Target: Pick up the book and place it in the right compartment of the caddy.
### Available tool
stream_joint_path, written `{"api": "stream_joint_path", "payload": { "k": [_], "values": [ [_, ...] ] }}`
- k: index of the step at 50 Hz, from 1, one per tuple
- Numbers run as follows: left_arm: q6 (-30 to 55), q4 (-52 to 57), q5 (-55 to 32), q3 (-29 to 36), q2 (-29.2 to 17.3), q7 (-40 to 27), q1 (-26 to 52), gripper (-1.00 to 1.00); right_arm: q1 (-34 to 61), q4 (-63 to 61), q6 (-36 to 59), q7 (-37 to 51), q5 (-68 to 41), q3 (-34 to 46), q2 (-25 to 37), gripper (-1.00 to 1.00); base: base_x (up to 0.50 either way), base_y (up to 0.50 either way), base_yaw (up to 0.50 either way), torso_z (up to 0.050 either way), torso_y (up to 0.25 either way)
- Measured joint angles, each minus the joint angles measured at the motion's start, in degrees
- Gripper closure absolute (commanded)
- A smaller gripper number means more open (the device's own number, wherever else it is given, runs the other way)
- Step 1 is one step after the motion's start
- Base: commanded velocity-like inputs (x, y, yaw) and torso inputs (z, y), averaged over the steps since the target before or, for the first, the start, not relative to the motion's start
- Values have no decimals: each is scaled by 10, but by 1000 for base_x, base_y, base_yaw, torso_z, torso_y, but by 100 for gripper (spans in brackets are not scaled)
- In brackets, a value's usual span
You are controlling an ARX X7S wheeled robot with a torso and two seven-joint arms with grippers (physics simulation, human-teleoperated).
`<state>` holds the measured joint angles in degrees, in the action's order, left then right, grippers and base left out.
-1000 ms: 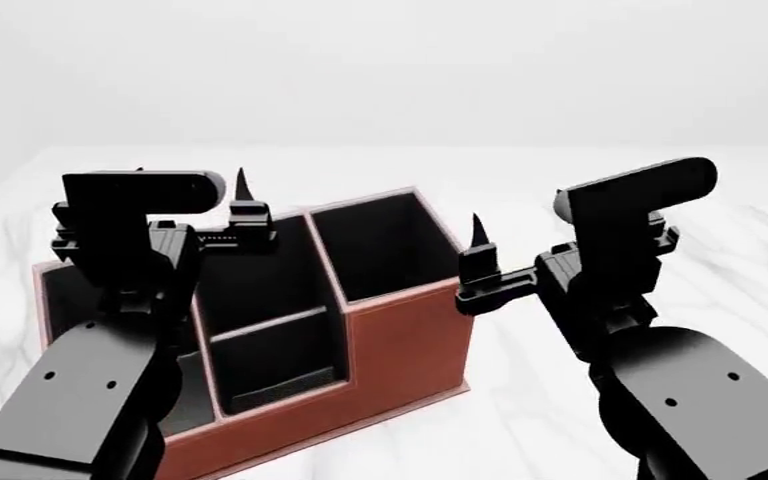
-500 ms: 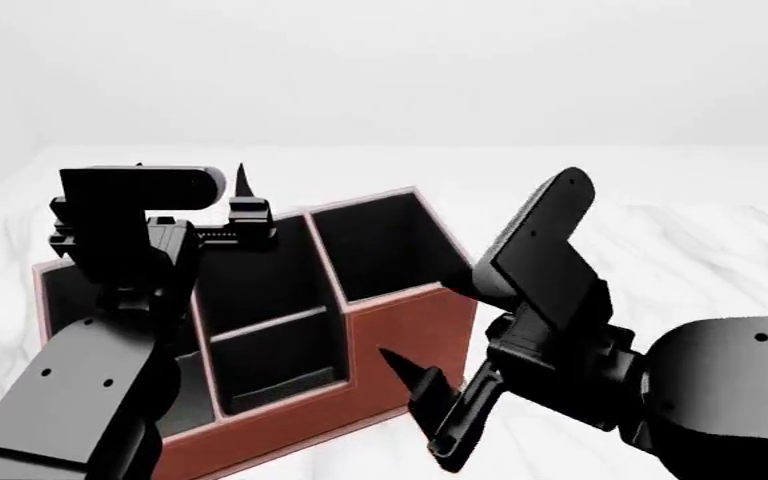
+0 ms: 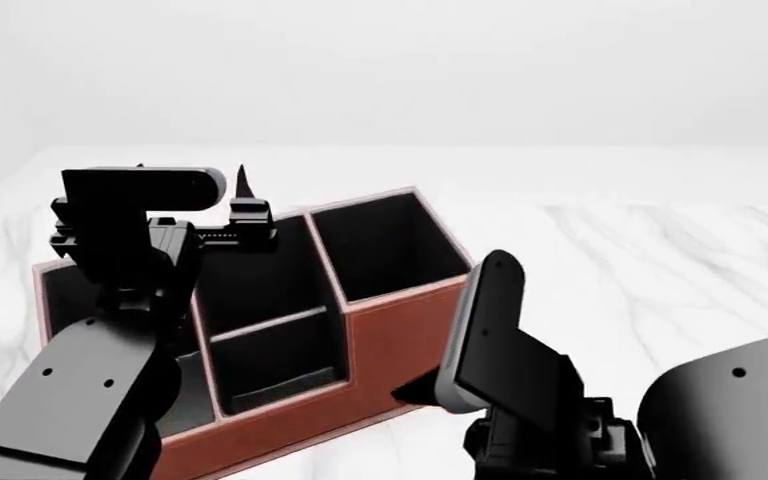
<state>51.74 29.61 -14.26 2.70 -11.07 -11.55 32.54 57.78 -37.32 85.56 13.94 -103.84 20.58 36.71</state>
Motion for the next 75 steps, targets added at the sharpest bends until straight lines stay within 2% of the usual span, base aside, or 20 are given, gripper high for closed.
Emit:
{"api": "stream_joint_path", "payload": {
  "k": [10, 22, 39, 56, 65, 75],
  "values": [
    [0, 0, -3, 1, -2, -3, -1, -100, 8, 2, -6, -6, -6, 24, 3, -100, 0, 0, 0, 0, 0],
    [-3, -2, -7, 5, -4, -6, 0, -100, 26, 25, 9, -43, 35, 77, -28, -100, 0, 0, 0, 0, 0],
    [-5, -3, -13, 5, -7, -11, 1, -100, 57, 71, 4, -183, 196, 212, -97, -100, 0, 0, 0, 0, 0],
    [-3, 2, -19, 6, -10, -16, 0, -100, 73, 129, -57, -298, 333, 332, -146, -100, 0, 0, 0, 0, 0],
    [-1, 5, -22, 6, -12, -19, 0, -100, 54, 161, -94, -327, 382, 379, -169, -100, 0, 0, 0, 0, 0],
    [-2, 8, -25, 7, -14, -22, -2, -100, 15, 194, -126, -321, 411, 406, -197, -100, 0, 0, 0, 0, 0]
  ]
}}
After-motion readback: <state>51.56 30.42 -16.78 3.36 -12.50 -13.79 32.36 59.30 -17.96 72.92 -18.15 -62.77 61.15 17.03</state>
